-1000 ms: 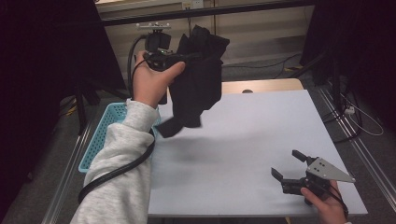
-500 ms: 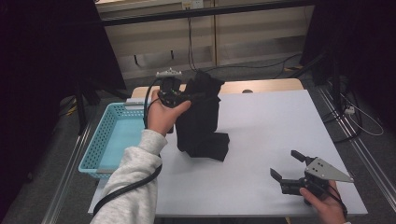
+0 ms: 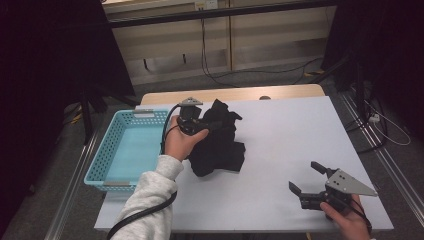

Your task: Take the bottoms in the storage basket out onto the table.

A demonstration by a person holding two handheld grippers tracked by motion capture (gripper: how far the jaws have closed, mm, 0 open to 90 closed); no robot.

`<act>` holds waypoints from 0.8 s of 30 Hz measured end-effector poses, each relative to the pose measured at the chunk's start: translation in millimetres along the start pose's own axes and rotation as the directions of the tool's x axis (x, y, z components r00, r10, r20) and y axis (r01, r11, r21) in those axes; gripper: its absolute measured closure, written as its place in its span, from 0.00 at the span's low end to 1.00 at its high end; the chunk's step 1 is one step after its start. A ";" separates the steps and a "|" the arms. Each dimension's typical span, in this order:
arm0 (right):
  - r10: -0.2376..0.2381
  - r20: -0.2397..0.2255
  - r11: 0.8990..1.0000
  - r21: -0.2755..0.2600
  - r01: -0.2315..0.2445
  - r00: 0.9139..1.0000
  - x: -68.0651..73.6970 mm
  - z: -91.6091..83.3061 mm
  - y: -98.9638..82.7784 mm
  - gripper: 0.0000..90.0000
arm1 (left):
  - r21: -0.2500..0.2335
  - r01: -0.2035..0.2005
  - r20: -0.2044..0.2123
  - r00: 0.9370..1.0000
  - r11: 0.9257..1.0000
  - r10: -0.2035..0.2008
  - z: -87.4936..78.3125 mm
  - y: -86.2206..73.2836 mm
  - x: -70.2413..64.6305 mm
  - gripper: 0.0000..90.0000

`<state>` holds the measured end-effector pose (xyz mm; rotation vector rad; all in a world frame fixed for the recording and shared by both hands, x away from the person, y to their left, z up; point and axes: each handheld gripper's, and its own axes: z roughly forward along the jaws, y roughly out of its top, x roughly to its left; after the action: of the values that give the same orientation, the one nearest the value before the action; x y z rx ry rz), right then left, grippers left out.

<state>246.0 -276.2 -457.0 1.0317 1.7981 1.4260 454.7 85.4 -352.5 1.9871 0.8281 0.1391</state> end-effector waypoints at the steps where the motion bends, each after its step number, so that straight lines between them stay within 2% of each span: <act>1: 0.000 0.003 1.000 -0.002 0.000 1.000 -0.1 -1.1 0.2 0.02 | 0.005 0.000 -0.002 1.000 1.000 0.000 1.8 -1.7 0.0 0.83; 4: 0.010 0.010 1.000 -0.005 -0.010 1.000 -2.1 -2.6 -0.1 0.02 | 0.009 -0.016 -0.015 1.000 1.000 0.016 6.8 -6.0 -0.3 0.83; 10: 0.010 0.011 1.000 -0.007 -0.010 1.000 -4.1 -0.3 0.2 0.02 | 0.004 -0.002 -0.029 1.000 1.000 0.002 9.9 -15.3 3.8 0.78; 12: 0.008 0.007 1.000 -0.010 -0.008 1.000 -4.2 1.1 0.6 0.02 | 0.010 -0.011 -0.050 0.999 1.000 0.012 9.8 -18.6 4.8 0.70; 15: 0.010 0.007 1.000 -0.003 -0.010 1.000 -4.2 1.5 -0.4 0.02 | 0.016 -0.061 -0.092 0.994 0.998 0.062 9.1 -22.3 5.9 0.57; 18: 0.011 0.012 1.000 -0.007 -0.011 1.000 -4.2 -0.6 0.1 0.02 | 0.012 -0.030 -0.091 0.995 0.999 0.031 7.7 -25.1 8.4 0.45; 19: 0.008 0.016 1.000 -0.006 -0.008 1.000 -4.3 -1.0 0.1 0.02 | 0.006 -0.008 -0.084 0.996 1.000 0.008 7.7 -26.1 8.7 0.41; 22: 0.006 0.022 1.000 0.000 -0.006 1.000 -4.5 -1.8 -0.7 0.02 | -0.003 0.011 -0.079 0.997 1.000 -0.011 4.8 -28.3 11.3 0.31; 24: 0.006 0.023 1.000 0.000 -0.006 1.000 -4.1 -2.6 -0.7 0.02 | -0.019 0.012 -0.096 0.995 1.000 -0.014 1.5 -30.1 11.9 0.27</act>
<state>245.8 -281.1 -457.2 1.0501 1.7804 1.4125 449.5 101.2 -380.3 1.9696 0.8983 0.2354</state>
